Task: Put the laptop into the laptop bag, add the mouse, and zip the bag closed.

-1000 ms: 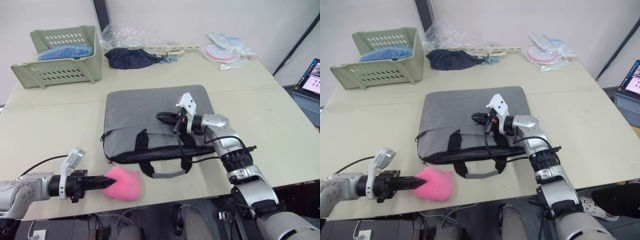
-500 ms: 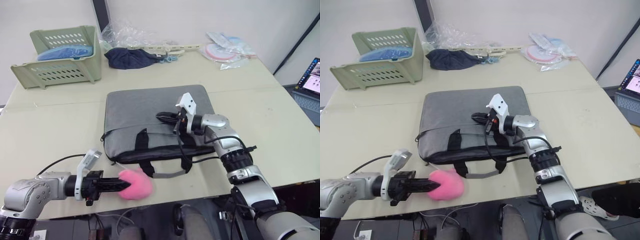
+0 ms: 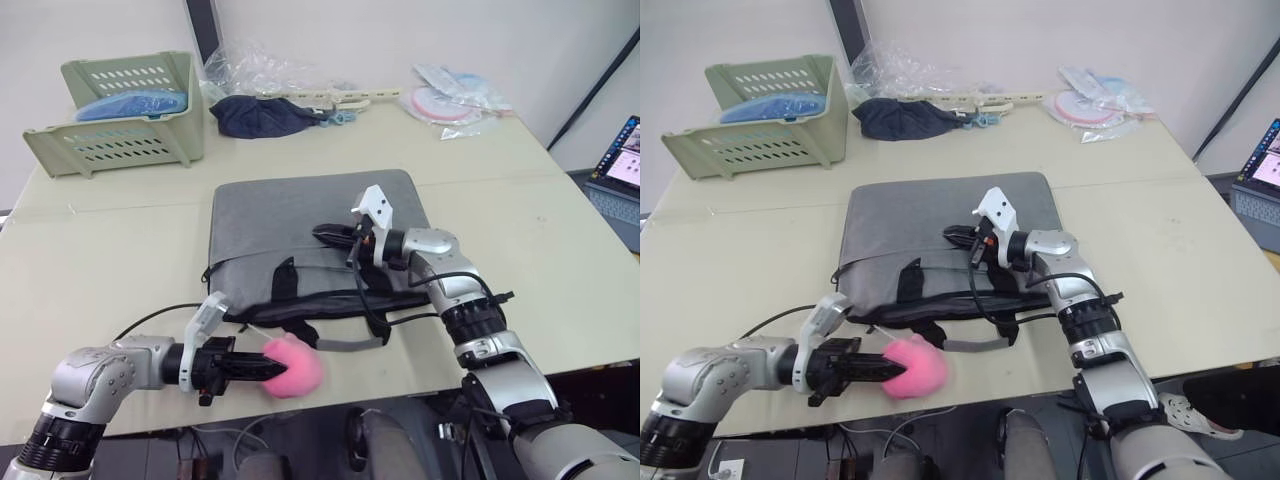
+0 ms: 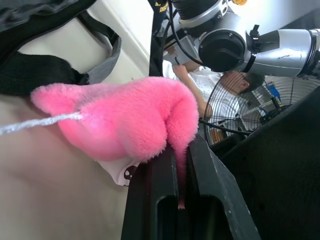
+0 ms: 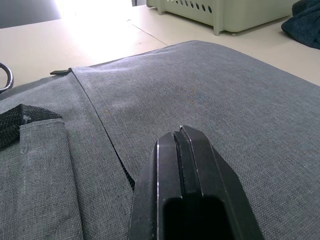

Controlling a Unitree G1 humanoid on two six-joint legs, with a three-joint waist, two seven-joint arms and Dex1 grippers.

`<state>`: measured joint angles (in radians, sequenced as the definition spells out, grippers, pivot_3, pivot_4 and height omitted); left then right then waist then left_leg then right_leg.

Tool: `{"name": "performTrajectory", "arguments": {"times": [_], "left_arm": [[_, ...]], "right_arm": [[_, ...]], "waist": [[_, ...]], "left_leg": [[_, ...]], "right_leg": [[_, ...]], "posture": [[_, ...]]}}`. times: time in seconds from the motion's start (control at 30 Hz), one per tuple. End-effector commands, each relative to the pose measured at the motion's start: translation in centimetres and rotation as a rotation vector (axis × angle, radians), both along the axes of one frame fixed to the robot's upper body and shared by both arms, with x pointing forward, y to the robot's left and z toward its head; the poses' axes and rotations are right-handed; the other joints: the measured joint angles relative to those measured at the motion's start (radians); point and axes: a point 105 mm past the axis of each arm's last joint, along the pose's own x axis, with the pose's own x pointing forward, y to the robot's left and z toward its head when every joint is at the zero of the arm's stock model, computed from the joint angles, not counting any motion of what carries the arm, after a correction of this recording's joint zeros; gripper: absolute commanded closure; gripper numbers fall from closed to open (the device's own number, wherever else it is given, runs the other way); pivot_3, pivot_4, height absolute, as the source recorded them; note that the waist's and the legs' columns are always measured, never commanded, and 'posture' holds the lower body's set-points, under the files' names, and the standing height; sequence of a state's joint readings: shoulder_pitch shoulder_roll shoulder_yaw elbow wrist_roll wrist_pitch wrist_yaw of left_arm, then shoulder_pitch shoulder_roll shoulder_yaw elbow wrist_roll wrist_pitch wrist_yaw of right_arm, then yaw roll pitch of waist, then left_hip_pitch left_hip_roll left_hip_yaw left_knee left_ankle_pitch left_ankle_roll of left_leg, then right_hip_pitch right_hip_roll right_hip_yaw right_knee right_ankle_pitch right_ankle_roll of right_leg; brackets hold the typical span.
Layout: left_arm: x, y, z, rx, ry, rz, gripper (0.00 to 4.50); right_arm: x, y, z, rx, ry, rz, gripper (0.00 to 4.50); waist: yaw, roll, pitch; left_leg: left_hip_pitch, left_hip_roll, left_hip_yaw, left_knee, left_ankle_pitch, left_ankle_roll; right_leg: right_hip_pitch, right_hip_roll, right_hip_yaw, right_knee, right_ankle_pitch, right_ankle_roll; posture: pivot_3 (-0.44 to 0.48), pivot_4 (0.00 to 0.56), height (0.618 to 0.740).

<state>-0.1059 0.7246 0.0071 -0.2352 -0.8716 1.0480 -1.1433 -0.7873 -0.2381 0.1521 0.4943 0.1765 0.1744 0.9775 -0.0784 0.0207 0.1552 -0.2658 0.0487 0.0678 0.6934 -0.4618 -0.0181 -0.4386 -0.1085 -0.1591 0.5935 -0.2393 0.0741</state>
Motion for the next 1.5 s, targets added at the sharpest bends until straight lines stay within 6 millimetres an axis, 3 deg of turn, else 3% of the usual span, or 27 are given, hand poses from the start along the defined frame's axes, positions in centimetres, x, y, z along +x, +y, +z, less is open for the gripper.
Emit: {"name": "performTrajectory", "arguments": {"times": [0.03, 0.37, 0.83, 1.5], "left_arm": [[-1.1, -1.6, 0.7, -0.056, 0.000, -0.083, 4.47], [-1.3, -3.1, 1.3, -0.110, -0.001, -0.134, 4.47], [-0.5, -1.5, 3.1, -0.181, -0.022, -0.056, 4.47], [-0.6, -4.8, 1.9, -0.171, -0.010, -0.184, 4.47]], "right_arm": [[-0.8, -0.1, -5.1, -0.107, 0.162, -0.017, 4.50], [-0.7, 0.0, -5.0, -0.108, 0.159, -0.018, 4.50], [-1.0, 0.3, -5.2, -0.107, 0.158, -0.013, 4.50], [-1.1, 0.2, -5.2, -0.112, 0.158, -0.010, 4.50]], "waist": [[0.000, 0.000, 0.000], [0.001, 0.000, 0.000], [0.001, 0.000, 0.000], [0.001, 0.000, 0.000]], "left_leg": [[0.000, 0.000, 0.000, 0.000, 0.000, 0.000], [0.000, 0.000, 0.000, 0.001, 0.000, 0.000], [0.000, 0.000, -0.002, 0.001, 0.000, 0.000], [0.000, 0.000, -0.002, 0.002, 0.000, 0.000]], "right_leg": [[0.000, 0.000, 0.000, 0.000, 0.000, 0.000], [0.001, 0.000, 0.000, 0.000, 0.000, 0.000], [0.001, 0.000, 0.000, 0.000, 0.000, 0.000], [0.001, 0.000, 0.000, 0.000, 0.000, 0.000]], "posture": [[0.000, 0.150, 0.740], [0.000, 0.150, 0.740], [0.000, 0.150, 0.740], [0.000, 0.150, 0.740]]}}
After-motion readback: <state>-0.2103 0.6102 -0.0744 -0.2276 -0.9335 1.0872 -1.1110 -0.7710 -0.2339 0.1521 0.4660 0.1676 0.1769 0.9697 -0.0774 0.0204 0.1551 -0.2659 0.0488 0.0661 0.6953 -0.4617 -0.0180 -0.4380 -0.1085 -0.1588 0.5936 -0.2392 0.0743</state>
